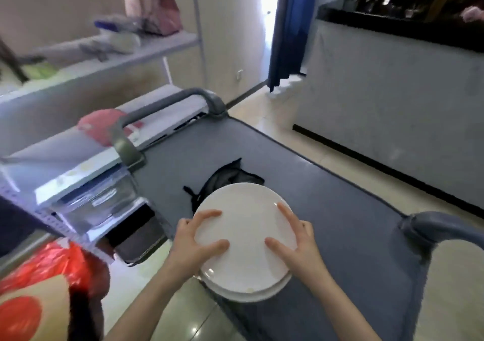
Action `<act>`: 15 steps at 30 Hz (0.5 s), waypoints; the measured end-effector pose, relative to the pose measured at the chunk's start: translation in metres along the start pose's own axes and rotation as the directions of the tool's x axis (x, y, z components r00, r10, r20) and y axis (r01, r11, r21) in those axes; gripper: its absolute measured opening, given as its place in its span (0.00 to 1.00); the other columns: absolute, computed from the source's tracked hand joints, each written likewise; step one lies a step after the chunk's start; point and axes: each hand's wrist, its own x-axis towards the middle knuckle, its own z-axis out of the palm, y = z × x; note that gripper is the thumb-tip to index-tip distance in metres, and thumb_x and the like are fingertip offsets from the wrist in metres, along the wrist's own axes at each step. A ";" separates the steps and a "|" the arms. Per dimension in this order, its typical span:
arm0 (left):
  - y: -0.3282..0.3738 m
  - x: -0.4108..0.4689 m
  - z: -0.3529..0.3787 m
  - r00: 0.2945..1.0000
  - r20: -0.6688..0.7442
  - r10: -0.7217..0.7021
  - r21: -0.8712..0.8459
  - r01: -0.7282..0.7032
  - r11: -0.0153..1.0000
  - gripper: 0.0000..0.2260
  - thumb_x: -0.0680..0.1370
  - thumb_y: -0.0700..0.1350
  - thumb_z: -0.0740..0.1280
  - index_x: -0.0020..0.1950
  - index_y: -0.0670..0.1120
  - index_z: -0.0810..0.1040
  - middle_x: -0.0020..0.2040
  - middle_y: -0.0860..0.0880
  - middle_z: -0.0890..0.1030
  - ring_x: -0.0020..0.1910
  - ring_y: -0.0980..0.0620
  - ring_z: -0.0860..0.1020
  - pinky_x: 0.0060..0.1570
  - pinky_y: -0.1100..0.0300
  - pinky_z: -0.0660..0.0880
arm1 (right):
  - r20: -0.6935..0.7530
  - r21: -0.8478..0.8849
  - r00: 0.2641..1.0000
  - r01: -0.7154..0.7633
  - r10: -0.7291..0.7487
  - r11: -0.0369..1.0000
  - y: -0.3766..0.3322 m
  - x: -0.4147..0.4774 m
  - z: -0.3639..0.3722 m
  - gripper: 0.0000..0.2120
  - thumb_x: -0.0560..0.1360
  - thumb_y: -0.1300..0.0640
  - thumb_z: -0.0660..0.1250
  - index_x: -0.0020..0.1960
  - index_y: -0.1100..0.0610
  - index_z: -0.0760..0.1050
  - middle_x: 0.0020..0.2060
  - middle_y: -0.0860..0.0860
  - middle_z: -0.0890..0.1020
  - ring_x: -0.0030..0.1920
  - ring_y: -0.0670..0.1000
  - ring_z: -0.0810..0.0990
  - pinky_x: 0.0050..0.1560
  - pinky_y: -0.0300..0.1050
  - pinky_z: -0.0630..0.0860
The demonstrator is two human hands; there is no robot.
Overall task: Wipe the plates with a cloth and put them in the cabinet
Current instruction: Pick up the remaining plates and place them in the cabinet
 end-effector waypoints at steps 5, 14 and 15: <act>-0.030 -0.103 -0.082 0.913 -0.398 -0.085 -0.048 0.071 0.996 0.25 0.61 0.54 0.76 0.55 0.72 0.77 0.58 0.52 0.69 0.56 0.60 0.73 0.51 0.67 0.72 | 0.317 -0.013 0.936 0.166 -0.153 0.986 -0.054 -0.013 0.098 0.31 0.75 0.53 0.71 0.72 0.34 0.62 0.57 0.47 0.65 0.55 0.37 0.68 0.51 0.31 0.68; -0.110 -0.322 -0.207 0.496 -0.840 -0.220 -0.171 0.142 0.975 0.26 0.67 0.46 0.82 0.58 0.65 0.78 0.62 0.51 0.70 0.56 0.67 0.71 0.53 0.68 0.75 | 0.754 0.052 0.569 0.444 -0.327 0.894 -0.147 -0.113 0.326 0.32 0.74 0.54 0.72 0.72 0.38 0.63 0.59 0.50 0.67 0.56 0.42 0.71 0.54 0.32 0.70; -0.120 -0.348 -0.218 0.441 -0.864 -0.241 -0.195 0.148 0.970 0.26 0.68 0.45 0.82 0.58 0.65 0.77 0.62 0.51 0.70 0.56 0.67 0.70 0.55 0.68 0.73 | 0.791 0.069 0.514 0.464 -0.332 0.883 -0.156 -0.131 0.352 0.31 0.74 0.54 0.72 0.71 0.36 0.63 0.60 0.49 0.66 0.58 0.45 0.71 0.56 0.34 0.71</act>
